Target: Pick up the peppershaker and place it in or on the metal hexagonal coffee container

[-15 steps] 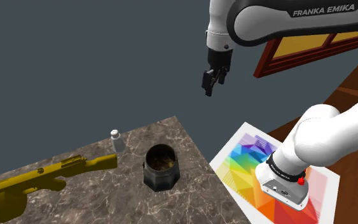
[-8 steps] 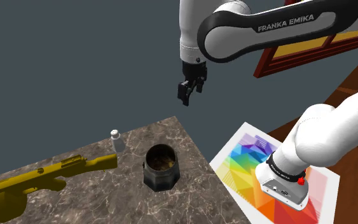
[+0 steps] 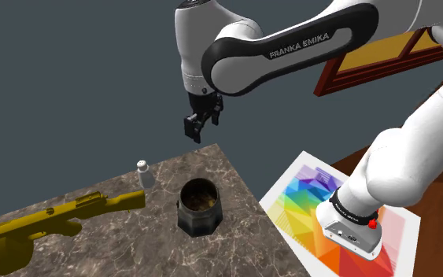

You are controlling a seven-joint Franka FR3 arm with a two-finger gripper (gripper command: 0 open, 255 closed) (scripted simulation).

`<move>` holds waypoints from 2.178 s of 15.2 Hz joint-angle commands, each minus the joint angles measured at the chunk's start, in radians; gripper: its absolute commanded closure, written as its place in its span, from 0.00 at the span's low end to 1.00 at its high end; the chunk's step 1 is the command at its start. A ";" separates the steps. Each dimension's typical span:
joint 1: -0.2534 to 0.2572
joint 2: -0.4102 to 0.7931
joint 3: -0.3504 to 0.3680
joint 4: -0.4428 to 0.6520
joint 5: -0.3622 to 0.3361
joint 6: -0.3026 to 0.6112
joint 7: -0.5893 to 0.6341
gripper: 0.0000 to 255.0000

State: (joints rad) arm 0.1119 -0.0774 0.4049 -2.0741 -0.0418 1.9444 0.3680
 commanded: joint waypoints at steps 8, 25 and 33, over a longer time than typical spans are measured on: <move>0.099 0.343 0.059 0.299 -0.174 0.018 0.155 0.00; 0.251 0.685 0.030 0.614 -0.330 0.026 0.235 0.00; 0.251 0.685 0.030 0.614 -0.329 0.026 0.235 1.00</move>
State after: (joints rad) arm 0.3630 0.6073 0.4350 -1.4601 -0.3713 1.9704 0.6026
